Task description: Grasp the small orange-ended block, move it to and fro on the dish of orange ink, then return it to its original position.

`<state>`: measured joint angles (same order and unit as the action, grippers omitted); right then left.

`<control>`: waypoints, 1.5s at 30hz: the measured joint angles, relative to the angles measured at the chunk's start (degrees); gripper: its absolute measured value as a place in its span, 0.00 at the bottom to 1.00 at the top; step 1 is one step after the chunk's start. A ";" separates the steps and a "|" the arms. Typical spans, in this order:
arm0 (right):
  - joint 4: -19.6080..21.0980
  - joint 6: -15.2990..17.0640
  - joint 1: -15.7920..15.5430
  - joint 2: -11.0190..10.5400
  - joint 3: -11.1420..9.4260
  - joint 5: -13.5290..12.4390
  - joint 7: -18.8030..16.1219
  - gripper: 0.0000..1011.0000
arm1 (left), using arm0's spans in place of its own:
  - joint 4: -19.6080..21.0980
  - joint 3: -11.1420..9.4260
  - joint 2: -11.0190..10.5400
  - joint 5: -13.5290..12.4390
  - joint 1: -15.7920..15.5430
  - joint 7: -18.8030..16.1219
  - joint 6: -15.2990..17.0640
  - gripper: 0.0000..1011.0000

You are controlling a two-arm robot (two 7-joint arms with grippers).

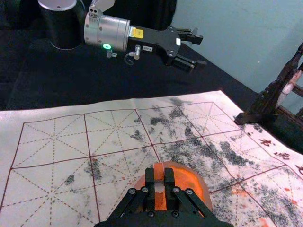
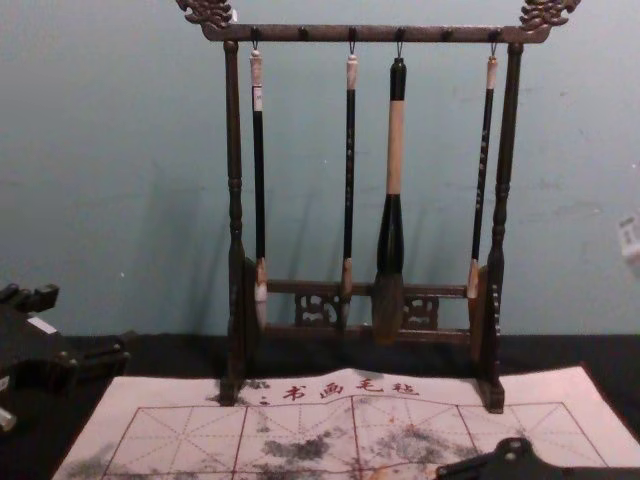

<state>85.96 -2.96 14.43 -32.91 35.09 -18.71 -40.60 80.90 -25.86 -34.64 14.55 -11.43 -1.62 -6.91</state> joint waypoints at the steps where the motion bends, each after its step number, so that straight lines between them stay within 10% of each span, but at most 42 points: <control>1: -0.12 0.08 0.20 0.09 0.13 0.12 -0.02 0.08 | 0.00 0.00 0.00 0.00 0.00 0.00 0.00 0.99; 27: -2.70 2.97 2.97 1.86 0.63 2.04 1.87 0.08 | 0.00 0.00 0.00 0.00 0.00 0.00 0.00 0.99; 45: 3.11 5.69 0.82 -2.75 -0.94 1.99 1.74 0.08 | 0.00 0.00 0.00 0.00 0.00 0.00 0.00 0.99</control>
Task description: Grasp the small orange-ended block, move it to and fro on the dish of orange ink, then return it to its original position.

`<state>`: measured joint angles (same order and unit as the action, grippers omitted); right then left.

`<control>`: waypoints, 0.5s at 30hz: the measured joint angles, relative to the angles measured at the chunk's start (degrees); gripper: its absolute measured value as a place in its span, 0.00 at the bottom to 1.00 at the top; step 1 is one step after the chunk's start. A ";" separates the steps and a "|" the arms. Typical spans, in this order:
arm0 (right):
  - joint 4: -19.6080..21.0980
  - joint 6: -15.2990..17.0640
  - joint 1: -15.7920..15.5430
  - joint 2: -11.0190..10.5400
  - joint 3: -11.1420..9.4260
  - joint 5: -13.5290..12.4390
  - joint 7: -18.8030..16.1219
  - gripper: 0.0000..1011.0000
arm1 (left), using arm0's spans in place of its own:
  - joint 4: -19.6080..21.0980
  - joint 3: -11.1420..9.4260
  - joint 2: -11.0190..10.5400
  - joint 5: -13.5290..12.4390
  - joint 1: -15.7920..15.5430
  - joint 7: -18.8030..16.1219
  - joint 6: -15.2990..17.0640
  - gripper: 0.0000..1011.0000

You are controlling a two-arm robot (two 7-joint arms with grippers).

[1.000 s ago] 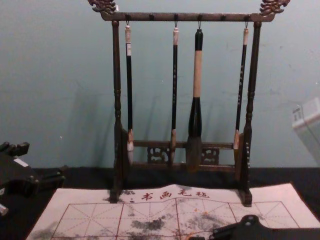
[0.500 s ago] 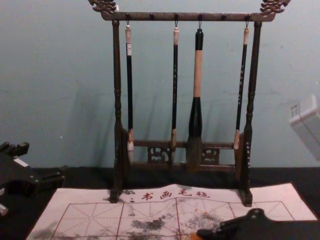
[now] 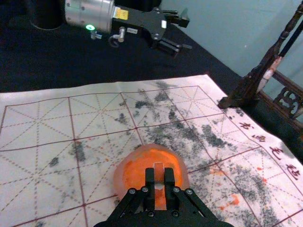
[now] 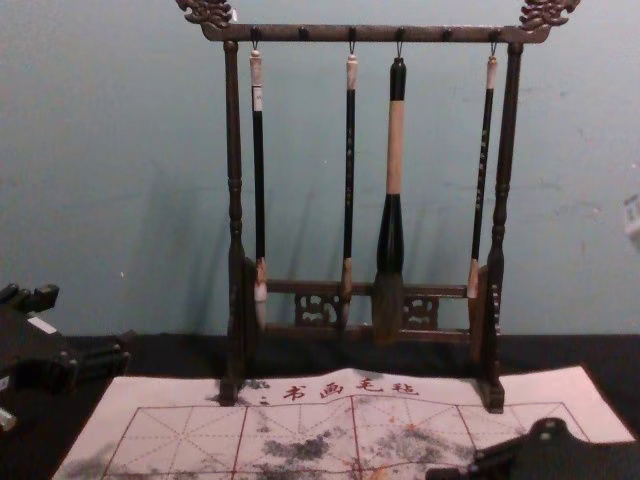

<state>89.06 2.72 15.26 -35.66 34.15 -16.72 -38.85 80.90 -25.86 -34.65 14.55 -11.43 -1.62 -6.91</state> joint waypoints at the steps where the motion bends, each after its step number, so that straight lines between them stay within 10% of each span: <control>1: 0.47 0.16 -0.23 -0.40 0.00 -0.05 -0.22 0.08 | 0.00 0.00 0.00 0.00 0.00 0.00 0.00 0.99; 15: 2.21 0.14 -0.70 -1.60 1.00 -0.67 -2.13 0.08 | 0.00 0.00 0.00 0.00 0.00 0.00 0.00 0.99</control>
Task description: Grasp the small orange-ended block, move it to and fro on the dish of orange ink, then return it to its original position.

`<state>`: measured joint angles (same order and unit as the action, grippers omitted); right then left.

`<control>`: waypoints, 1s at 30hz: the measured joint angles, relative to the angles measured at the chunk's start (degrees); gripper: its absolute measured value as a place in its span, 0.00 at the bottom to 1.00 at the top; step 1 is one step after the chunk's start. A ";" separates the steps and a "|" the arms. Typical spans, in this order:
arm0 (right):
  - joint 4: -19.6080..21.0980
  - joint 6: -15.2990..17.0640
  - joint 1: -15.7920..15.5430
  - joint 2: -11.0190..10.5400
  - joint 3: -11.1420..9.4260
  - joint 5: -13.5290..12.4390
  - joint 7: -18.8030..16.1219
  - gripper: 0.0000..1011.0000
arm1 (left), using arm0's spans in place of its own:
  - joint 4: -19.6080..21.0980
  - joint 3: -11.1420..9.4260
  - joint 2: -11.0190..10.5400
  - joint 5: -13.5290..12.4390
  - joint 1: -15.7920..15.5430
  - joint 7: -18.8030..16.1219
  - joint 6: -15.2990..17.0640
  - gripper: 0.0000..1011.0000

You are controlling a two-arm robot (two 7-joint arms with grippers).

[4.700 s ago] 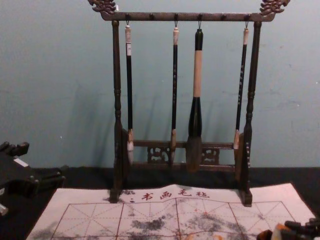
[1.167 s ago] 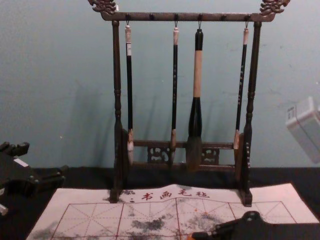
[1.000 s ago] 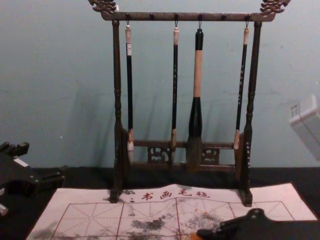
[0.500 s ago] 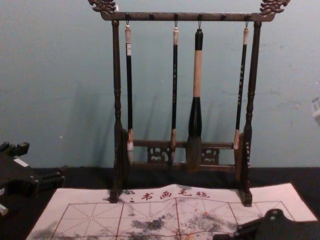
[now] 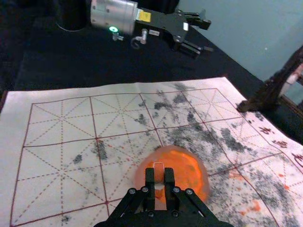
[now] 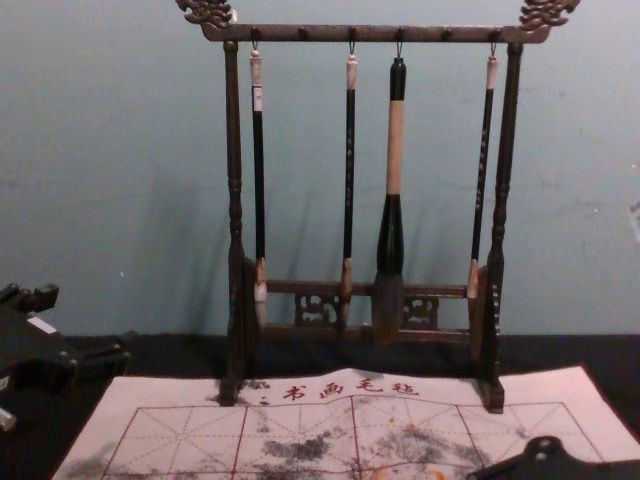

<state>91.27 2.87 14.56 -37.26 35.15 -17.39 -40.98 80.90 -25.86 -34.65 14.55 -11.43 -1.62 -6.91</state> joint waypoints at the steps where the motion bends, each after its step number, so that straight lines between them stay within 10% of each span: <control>1: 0.04 -0.03 0.02 0.00 0.07 -0.01 -0.09 0.08 | 0.00 0.00 0.00 0.00 0.00 0.00 0.00 0.99; 30: -2.60 0.24 4.18 2.85 3.86 1.92 -1.06 0.08 | 0.00 0.00 0.00 0.00 0.00 0.00 0.00 0.99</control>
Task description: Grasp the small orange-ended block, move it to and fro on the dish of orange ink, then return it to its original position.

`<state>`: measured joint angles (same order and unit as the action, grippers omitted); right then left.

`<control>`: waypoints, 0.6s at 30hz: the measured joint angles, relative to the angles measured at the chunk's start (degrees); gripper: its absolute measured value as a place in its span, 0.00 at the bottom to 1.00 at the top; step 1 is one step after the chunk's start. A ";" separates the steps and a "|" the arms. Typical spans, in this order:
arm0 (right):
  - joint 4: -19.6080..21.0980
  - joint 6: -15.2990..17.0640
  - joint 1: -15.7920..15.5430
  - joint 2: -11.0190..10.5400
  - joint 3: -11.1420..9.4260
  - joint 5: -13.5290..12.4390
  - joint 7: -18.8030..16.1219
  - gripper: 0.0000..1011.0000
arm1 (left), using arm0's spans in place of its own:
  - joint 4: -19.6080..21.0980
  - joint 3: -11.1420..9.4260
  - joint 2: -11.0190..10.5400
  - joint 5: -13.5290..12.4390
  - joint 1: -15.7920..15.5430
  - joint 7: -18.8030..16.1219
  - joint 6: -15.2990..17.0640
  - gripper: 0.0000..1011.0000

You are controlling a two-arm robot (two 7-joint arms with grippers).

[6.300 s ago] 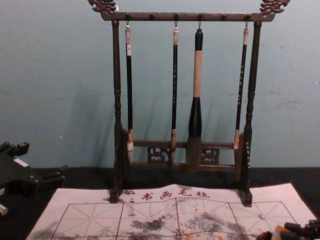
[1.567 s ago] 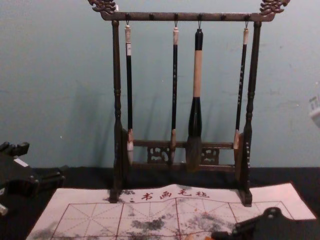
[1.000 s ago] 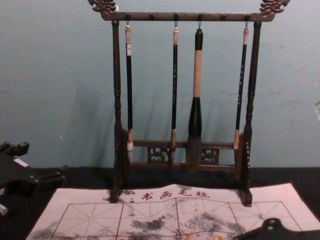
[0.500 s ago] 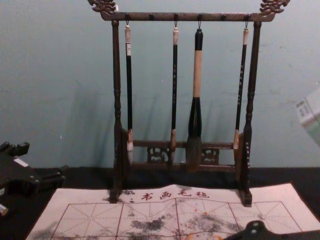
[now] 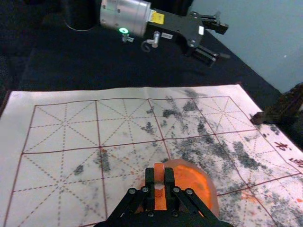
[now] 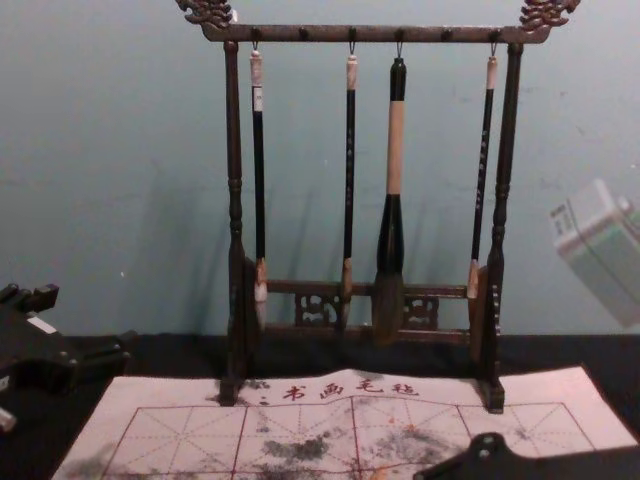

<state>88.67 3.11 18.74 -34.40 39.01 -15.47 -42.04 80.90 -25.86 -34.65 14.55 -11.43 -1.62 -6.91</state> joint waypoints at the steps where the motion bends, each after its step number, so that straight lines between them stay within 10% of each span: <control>1: -0.31 0.06 0.22 0.25 -0.02 0.04 0.19 0.08 | 0.00 0.00 0.00 0.00 0.00 0.00 0.00 0.99; 18: -2.92 1.22 1.89 1.59 -1.00 0.65 2.18 0.08 | 0.00 0.00 0.00 0.00 0.00 0.00 0.00 0.99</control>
<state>85.75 4.33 20.62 -32.81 38.01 -14.82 -39.86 80.90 -25.86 -34.65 14.55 -11.43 -1.62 -6.91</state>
